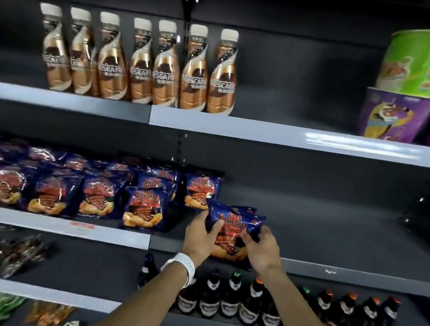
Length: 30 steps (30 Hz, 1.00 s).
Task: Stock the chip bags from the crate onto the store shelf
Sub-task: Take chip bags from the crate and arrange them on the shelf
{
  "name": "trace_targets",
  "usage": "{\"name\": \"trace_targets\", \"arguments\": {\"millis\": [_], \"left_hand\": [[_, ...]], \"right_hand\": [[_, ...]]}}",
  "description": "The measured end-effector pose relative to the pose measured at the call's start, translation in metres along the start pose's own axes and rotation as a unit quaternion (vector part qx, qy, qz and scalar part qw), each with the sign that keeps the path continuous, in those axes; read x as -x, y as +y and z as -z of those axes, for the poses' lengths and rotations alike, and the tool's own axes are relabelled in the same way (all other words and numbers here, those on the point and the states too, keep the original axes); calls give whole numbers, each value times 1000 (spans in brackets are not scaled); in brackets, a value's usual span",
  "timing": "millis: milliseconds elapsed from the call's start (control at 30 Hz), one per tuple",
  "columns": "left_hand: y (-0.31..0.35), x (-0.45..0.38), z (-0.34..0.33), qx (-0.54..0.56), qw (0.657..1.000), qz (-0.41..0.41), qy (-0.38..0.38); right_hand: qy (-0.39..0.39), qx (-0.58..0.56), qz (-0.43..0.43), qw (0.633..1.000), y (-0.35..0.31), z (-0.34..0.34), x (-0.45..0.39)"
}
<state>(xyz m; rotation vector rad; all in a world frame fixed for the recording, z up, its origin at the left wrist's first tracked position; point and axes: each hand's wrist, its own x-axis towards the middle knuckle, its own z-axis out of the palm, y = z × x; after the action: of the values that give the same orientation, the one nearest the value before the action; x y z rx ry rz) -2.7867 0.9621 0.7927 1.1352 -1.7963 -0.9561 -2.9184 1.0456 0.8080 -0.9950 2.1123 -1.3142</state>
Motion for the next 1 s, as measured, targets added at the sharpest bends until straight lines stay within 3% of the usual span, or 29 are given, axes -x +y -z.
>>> {"name": "trace_targets", "arguments": {"millis": [267, 700, 1000], "left_hand": [[-12, -29, 39, -26, 999, 34, 17], [-30, -74, 30, -37, 996, 55, 52], [-52, -89, 28, -34, 997, 73, 23]], "right_hand": [[-39, -10, 20, 999, -29, -42, -25], [-107, -4, 37, 994, -27, -78, -90], [-154, -5, 39, 987, -20, -102, -108]]}}
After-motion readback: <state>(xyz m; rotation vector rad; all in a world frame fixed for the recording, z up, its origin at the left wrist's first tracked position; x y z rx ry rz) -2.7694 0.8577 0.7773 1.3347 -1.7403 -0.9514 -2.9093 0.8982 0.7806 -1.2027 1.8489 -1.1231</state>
